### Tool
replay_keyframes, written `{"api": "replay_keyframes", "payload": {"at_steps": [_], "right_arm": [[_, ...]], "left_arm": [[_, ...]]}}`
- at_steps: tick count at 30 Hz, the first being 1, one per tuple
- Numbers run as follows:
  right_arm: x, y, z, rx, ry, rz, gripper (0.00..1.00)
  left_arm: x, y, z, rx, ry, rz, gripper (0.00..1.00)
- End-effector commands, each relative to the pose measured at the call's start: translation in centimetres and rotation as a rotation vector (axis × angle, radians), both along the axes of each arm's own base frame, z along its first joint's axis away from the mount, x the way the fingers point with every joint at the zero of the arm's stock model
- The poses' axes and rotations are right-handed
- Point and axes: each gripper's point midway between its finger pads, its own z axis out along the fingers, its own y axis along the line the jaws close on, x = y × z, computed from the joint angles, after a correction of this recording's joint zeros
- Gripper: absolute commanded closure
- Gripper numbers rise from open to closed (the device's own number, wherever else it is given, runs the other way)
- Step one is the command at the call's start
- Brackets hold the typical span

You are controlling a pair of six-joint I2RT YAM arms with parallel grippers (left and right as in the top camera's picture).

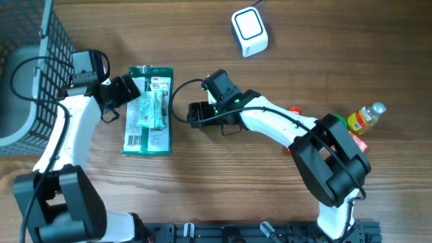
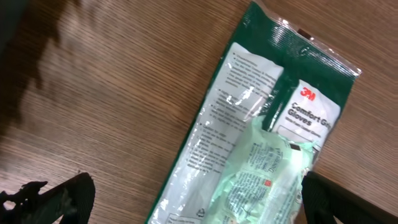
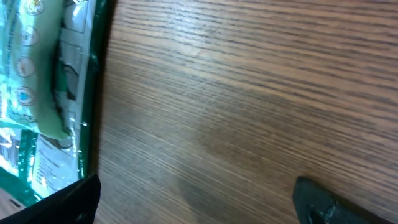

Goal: Scan the item barcode

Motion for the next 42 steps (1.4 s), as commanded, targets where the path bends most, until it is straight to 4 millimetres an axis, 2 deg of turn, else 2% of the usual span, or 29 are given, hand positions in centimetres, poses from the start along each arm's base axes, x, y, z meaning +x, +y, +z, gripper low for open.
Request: {"api": "replay_keyframes", "payload": {"at_steps": [1,2,3,4,5,6,8,11,13,15,16,17,24,32,39,41,42], "right_arm": [[-0.9,-0.8,-3.5,-0.061,0.046,-0.005,0.0],[-0.7,-0.6,-3.4,-0.051,0.036,-0.005,0.0],[-0.5,-0.4,-3.3,-0.046,0.028,-0.006,0.0],[-0.5,-0.4,-3.2,-0.043,0.025,-0.006,0.0],[-0.4,-0.4,-3.2,-0.041,0.024,-0.005,0.0],[-0.4,-0.3,-3.2,-0.04,0.021,-0.005,0.0],[-0.4,-0.3,-3.2,-0.04,0.021,-0.005,0.0],[-0.4,-0.3,-3.2,-0.04,0.022,-0.006,0.0],[-0.4,-0.4,-3.2,-0.042,0.025,-0.006,0.0],[-0.5,-0.4,-3.3,-0.045,0.028,-0.005,0.0],[-0.5,-0.5,-3.3,-0.046,0.029,-0.005,0.0],[-0.6,-0.5,-3.3,-0.047,0.03,-0.005,0.0],[-0.6,-0.5,-3.3,-0.047,0.03,-0.005,0.0],[-0.7,-0.6,-3.4,-0.051,0.035,-0.005,0.0],[-0.7,-0.6,-3.4,-0.052,0.036,-0.005,0.0],[-0.7,-0.6,-3.4,-0.052,0.037,-0.005,0.0],[-0.7,-0.6,-3.4,-0.052,0.037,-0.005,0.0]], "left_arm": [[-0.1,-2.7,0.9,-0.155,-0.018,-0.054,0.0],[-0.6,-2.8,0.6,-0.155,0.004,-0.064,0.16],[-0.9,-2.8,0.4,-0.155,0.019,-0.06,0.64],[-1.1,-2.9,0.1,-0.157,0.028,-0.06,0.8],[-1.3,-2.9,-0.1,-0.158,0.034,-0.059,0.82],[-1.5,-2.9,-0.4,-0.159,0.042,-0.058,0.82],[-1.8,-2.8,-1.0,-0.153,0.05,-0.055,0.73],[-2.1,-2.9,-2.0,-0.153,0.047,-0.055,0.71],[-2.7,-3.0,-2.9,-0.158,0.061,-0.049,0.78],[-2.9,-3.0,-3.4,-0.159,0.065,-0.047,0.79],[-3.0,-3.0,-3.5,-0.16,0.068,-0.047,0.77],[-3.2,-3.1,-3.6,-0.162,0.075,-0.047,0.71],[-5.9,-3.7,-4.6,-0.195,0.183,-0.043,0.69],[-6.2,-4.3,-6.5,-0.219,0.148,-0.055,0.61],[-5.2,-4.5,-6.3,-0.23,0.101,-0.067,0.61],[-5.1,-5.0,-6.2,-0.255,0.094,-0.076,0.53],[-5.1,-5.0,-6.2,-0.255,0.094,-0.076,0.43]]}}
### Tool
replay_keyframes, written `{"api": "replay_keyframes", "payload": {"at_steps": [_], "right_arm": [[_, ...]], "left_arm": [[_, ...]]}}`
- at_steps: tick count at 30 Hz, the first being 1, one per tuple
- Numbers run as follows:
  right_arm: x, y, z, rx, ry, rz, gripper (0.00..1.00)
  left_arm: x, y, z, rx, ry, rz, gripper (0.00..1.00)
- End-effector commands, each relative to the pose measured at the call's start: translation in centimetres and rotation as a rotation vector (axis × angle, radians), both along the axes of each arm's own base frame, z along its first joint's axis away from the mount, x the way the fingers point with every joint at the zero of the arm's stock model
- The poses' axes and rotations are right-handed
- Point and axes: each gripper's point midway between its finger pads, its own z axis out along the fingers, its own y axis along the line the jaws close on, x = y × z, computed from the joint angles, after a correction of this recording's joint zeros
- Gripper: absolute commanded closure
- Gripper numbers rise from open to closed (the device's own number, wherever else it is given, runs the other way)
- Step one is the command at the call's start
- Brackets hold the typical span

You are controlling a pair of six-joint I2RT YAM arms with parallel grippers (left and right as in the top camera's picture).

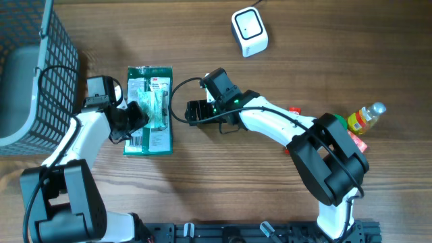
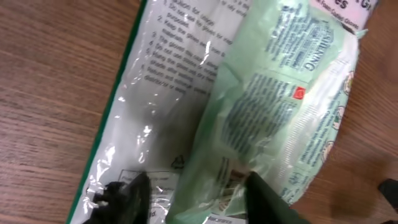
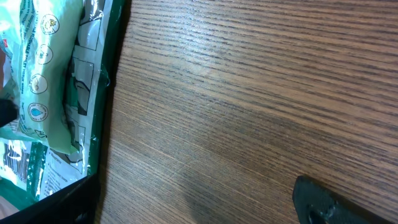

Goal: Scan the item barcode

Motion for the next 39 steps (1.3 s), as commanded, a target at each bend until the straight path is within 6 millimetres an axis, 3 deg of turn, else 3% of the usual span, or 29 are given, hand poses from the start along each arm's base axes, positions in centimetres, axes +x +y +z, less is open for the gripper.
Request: {"api": "replay_keyframes", "payload": {"at_steps": [1,2,3,7,8,9,10,22,25,26,28,34,35,37,39], "right_arm": [[-1.5,-1.2,-3.5,-0.077,0.069,-0.005,0.0],[-1.5,-1.2,-3.5,-0.078,0.069,-0.005,0.0],[-1.5,-1.2,-3.5,-0.078,0.07,-0.005,0.0],[-1.5,-1.2,-3.5,-0.078,0.07,-0.006,0.0],[-1.5,-1.2,-3.5,-0.078,0.07,-0.006,0.0],[-1.5,-1.2,-3.5,-0.078,0.07,-0.006,0.0],[-1.5,-1.2,-3.5,-0.078,0.07,-0.006,0.0],[-1.5,-1.2,-3.5,-0.078,0.07,-0.006,0.0],[-1.5,-1.2,-3.5,-0.078,0.07,-0.006,0.0],[-1.5,-1.2,-3.5,-0.079,0.07,-0.006,0.0],[-1.5,-1.3,-3.6,-0.08,0.071,-0.005,0.0],[-1.8,-1.1,-3.1,-0.062,0.084,0.006,0.01],[-1.7,-0.9,-2.3,-0.033,0.086,0.017,0.01],[-1.1,-0.9,0.6,0.036,0.05,0.053,0.12],[-0.3,-1.6,3.1,0.069,0.02,0.037,0.16]], "left_arm": [[-0.2,-0.5,0.1,-0.034,-0.008,-0.008,0.33],[-0.1,-0.5,0.2,-0.034,-0.012,-0.008,0.25],[0.0,-0.5,0.2,-0.033,-0.015,-0.007,0.0],[0.3,-0.4,0.3,-0.031,-0.031,-0.008,0.0],[0.3,-0.4,0.3,-0.03,-0.032,-0.008,0.2],[0.3,-0.4,0.3,-0.03,-0.031,-0.008,0.5],[0.3,-0.5,0.3,-0.03,-0.03,-0.008,0.62],[-0.6,-0.6,-0.8,-0.032,-0.017,-0.008,0.62],[-0.5,-0.6,-0.9,-0.032,-0.022,-0.008,0.8],[-0.5,-0.6,-0.9,-0.032,-0.021,-0.008,0.96],[-0.7,-0.7,-0.6,-0.04,-0.02,-0.009,0.96],[0.8,-3.2,5.6,-0.169,-0.208,-0.074,0.96],[0.6,-3.5,6.4,-0.179,-0.226,-0.082,0.96],[-0.2,-4.2,8.0,-0.208,-0.246,-0.098,0.96],[-1.2,-5.3,8.5,-0.258,-0.229,-0.123,0.96]]}}
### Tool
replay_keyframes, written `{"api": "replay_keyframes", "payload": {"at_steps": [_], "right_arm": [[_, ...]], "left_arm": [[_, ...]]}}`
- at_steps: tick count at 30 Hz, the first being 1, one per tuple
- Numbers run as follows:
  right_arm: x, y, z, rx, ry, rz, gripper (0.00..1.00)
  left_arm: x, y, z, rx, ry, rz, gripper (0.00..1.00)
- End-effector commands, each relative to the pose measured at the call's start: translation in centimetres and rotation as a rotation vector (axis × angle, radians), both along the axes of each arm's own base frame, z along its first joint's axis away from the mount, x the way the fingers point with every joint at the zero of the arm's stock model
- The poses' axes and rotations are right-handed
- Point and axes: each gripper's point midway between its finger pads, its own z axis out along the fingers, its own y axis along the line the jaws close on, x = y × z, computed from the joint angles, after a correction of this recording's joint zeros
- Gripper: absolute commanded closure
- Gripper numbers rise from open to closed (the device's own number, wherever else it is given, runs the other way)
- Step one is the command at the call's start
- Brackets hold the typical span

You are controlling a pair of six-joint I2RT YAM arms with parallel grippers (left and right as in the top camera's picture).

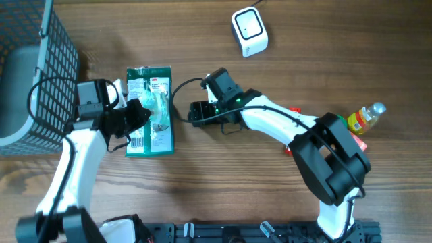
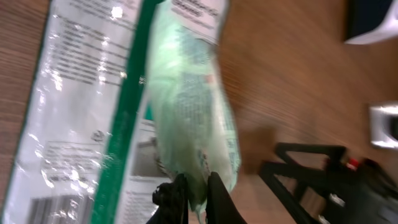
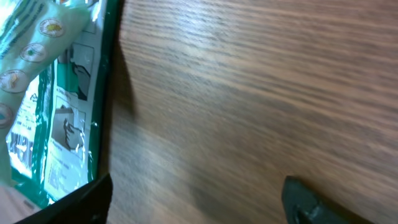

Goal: Scan the item barcode

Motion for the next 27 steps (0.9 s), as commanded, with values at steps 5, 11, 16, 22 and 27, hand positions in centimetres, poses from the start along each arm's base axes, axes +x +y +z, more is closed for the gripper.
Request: {"api": "replay_keyframes", "payload": {"at_steps": [5,11,16,22,27], "right_arm": [[1.7,-5.0,6.6,0.058,-0.026,-0.085,0.28],[0.7,-6.4,6.5,0.083,0.025,-0.008,0.33],[0.7,-4.6,7.1,0.115,0.006,-0.007,0.29],[-0.3,1.9,7.9,0.169,-0.145,0.115,0.26],[-0.5,5.8,5.5,0.124,-0.266,0.142,0.25]], "left_arm": [[-2.7,-6.9,1.2,-0.11,0.023,-0.235,0.96],[-1.5,-1.8,-1.5,0.318,0.059,-0.05,0.96],[2.2,2.0,0.2,0.364,-0.076,0.095,0.89],[3.1,3.3,-1.1,0.366,-0.059,0.129,0.96],[3.3,3.2,-4.4,0.366,0.018,0.113,0.95]]}}
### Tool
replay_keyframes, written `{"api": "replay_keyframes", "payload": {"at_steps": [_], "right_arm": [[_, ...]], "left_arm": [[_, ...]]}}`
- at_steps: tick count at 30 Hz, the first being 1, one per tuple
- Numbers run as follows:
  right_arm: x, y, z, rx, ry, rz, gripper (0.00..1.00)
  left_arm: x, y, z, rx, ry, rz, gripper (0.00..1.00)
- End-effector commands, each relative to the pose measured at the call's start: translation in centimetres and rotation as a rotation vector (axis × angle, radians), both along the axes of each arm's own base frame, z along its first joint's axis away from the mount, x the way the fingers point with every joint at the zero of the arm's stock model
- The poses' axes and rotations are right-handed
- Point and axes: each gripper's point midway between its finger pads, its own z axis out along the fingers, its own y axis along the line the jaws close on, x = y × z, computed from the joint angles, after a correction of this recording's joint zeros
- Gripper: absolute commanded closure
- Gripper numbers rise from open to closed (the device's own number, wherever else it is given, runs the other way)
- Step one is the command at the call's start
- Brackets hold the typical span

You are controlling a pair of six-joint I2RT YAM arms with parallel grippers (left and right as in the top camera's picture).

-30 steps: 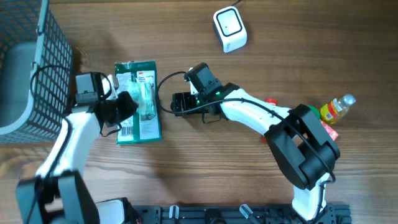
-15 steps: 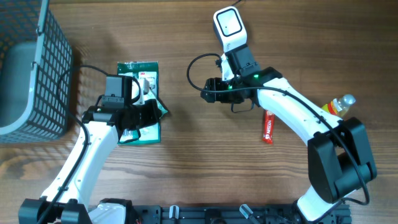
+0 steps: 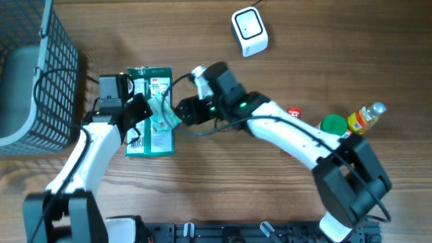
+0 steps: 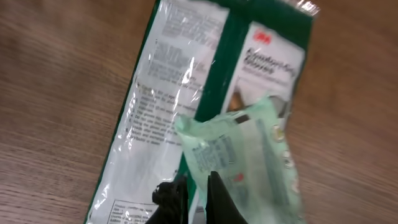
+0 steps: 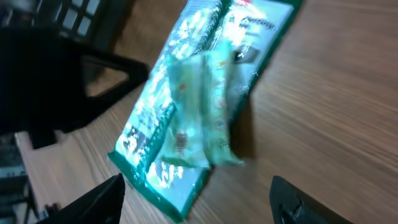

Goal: Scan the item barcode

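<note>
A pale green packet (image 4: 245, 158) hangs from my left gripper (image 4: 198, 198), which is shut on its lower edge. It sits just above the flat green 3M gloves pack (image 4: 177, 87) lying on the wooden table. In the overhead view the left gripper (image 3: 142, 108) is at the pack's left side, and the packet (image 3: 162, 113) sticks out to the right. My right gripper (image 3: 181, 111) is open close to the packet's right end. The right wrist view shows the packet (image 5: 202, 109) ahead of the wide jaws (image 5: 199, 202). The white scanner (image 3: 249, 31) stands at the back.
A dark wire basket (image 3: 34, 74) fills the far left. To the right lie a small bottle (image 3: 364, 117), a green lid (image 3: 332, 124) and a small red item (image 3: 295, 112). The gloves pack (image 3: 150, 131) lies beneath the packet.
My right gripper, which was low beside the pack's right edge, has moved left and now faces the packet, still open. The left gripper has shifted a little and holds the packet tilted up.
First my left gripper was open over the top of the gloves pack, with the packet lying on it. Then its jaws stood around the packet's lower end. Then they were shut on it. Now the packet is held up and the right gripper is close to it.
</note>
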Motion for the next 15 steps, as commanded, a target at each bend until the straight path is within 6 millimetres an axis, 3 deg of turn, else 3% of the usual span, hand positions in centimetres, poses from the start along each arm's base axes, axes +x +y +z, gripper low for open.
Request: {"api": "replay_keyframes", "payload": {"at_steps": [1,4,12,15], "right_arm": [[0.5,1.4,-3.4,-0.062,-0.048,-0.027,0.24],[0.8,2.7,-5.1,-0.05,-0.075,-0.021,0.2],[1.6,3.2,-8.1,-0.034,-0.024,-0.087,0.22],[1.5,3.1,-9.0,-0.023,0.041,-0.141,0.42]], "left_arm": [[0.4,0.4,-1.9,0.01,0.034,0.012,0.95],[0.7,0.4,-3.1,0.006,0.052,0.011,0.95],[0.4,0.3,-4.7,0.005,0.092,0.011,0.95],[0.4,0.3,-4.7,0.005,0.094,0.011,0.95]]}}
